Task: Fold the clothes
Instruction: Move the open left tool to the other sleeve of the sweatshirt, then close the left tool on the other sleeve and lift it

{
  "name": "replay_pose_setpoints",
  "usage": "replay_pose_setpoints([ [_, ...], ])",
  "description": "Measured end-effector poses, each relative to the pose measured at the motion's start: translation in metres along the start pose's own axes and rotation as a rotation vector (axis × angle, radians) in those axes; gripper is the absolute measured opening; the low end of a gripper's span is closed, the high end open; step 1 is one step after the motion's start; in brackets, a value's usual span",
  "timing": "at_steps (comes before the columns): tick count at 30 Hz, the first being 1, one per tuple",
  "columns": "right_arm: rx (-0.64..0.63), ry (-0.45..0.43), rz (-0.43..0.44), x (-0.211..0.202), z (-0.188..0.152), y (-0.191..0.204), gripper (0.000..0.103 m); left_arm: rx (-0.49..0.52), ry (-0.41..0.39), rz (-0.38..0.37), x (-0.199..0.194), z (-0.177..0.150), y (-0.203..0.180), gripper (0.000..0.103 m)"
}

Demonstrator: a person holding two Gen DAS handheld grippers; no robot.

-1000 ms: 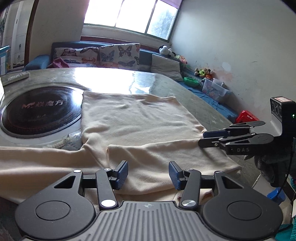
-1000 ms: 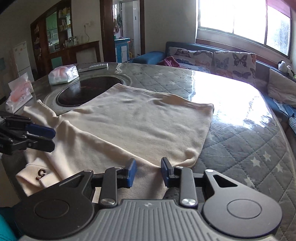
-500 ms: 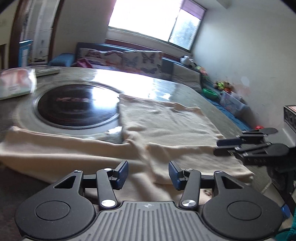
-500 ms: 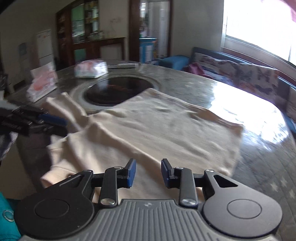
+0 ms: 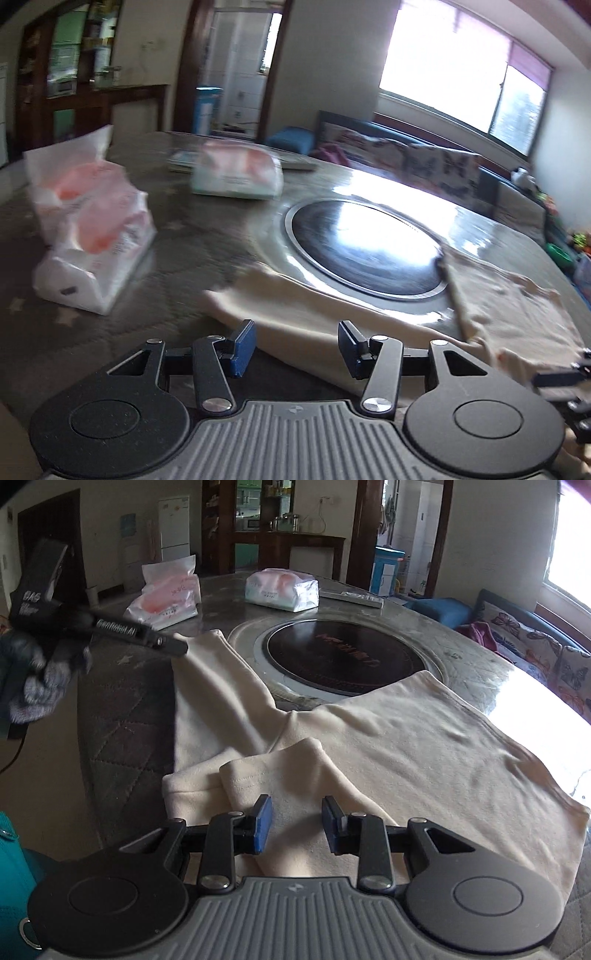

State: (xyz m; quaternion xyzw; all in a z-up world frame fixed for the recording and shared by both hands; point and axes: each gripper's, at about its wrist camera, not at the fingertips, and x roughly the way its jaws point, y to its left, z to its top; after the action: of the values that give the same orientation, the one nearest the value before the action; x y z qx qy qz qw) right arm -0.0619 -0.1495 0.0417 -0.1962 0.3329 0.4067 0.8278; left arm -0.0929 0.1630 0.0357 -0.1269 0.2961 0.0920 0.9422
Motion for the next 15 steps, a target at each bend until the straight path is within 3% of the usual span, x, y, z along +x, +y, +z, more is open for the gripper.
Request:
replay_pose_setpoints([
  [6,0.027,-0.034,-0.021,-0.013,0.002,-0.004,0.031,-0.059,-0.003,0.076,0.016,0.009,0.017,0.053],
  [15,0.07,-0.057,-0.061,-0.031,-0.006,-0.014,0.031,-0.163,0.012,0.113,0.027,0.009,0.027,0.049],
])
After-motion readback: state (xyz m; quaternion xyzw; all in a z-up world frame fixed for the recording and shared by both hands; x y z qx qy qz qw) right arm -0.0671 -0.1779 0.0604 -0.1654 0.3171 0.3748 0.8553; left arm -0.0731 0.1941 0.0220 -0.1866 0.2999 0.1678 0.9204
